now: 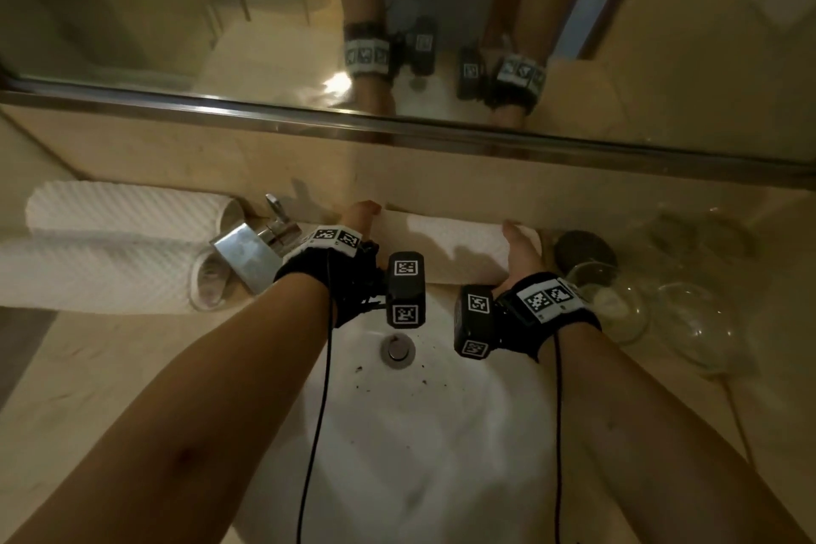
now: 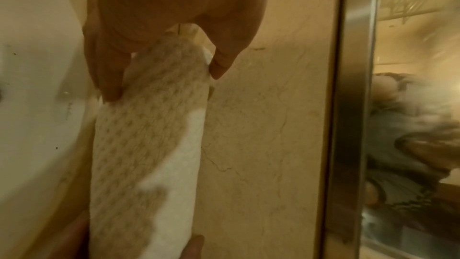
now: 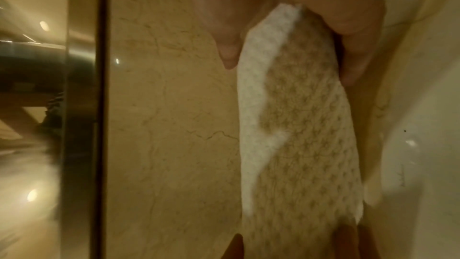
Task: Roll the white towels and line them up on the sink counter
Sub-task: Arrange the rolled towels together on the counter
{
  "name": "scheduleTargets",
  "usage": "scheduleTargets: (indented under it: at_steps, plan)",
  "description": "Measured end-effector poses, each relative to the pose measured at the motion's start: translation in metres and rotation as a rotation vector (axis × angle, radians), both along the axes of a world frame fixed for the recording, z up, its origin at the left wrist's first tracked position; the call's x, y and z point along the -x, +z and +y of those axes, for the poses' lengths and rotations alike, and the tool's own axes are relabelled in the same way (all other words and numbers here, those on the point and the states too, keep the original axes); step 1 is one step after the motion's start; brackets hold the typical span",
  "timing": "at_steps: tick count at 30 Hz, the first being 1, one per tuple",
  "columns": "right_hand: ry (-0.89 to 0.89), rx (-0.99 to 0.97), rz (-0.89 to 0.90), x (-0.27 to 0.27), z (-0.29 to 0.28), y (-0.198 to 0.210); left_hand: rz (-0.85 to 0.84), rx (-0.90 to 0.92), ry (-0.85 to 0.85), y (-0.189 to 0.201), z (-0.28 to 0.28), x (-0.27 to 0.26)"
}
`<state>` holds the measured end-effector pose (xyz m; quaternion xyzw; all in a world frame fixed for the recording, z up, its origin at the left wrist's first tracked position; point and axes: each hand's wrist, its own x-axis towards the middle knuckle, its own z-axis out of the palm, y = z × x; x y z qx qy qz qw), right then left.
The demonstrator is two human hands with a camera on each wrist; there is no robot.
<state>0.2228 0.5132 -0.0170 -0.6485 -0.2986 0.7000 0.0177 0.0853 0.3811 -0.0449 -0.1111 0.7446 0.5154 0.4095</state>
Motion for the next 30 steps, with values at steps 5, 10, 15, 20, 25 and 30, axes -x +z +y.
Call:
scheduleTargets:
  at_steps: [5,10,15,20,25,30]
  plan:
    - [-0.112,0.018,0.071,0.003,-0.001,-0.023,-0.049,-0.042,0.068,-0.007,0.007,0.001]
    - [-0.061,-0.052,0.214,-0.011,-0.002,-0.02,-0.097,0.032,0.202,-0.006,0.003,-0.017]
    - [-0.106,-0.059,0.241,-0.034,-0.01,-0.008,-0.107,-0.026,0.188,0.02,-0.016,-0.03]
    - [-0.126,-0.089,0.32,-0.059,-0.027,0.004,-0.016,-0.13,0.134,0.057,-0.042,-0.043]
    - [-0.137,-0.095,0.395,-0.07,-0.049,0.029,-0.007,-0.184,0.097,0.092,-0.074,-0.053]
    - [-0.097,-0.148,0.478,-0.058,-0.092,0.061,-0.004,-0.208,0.132,0.118,-0.126,-0.046]
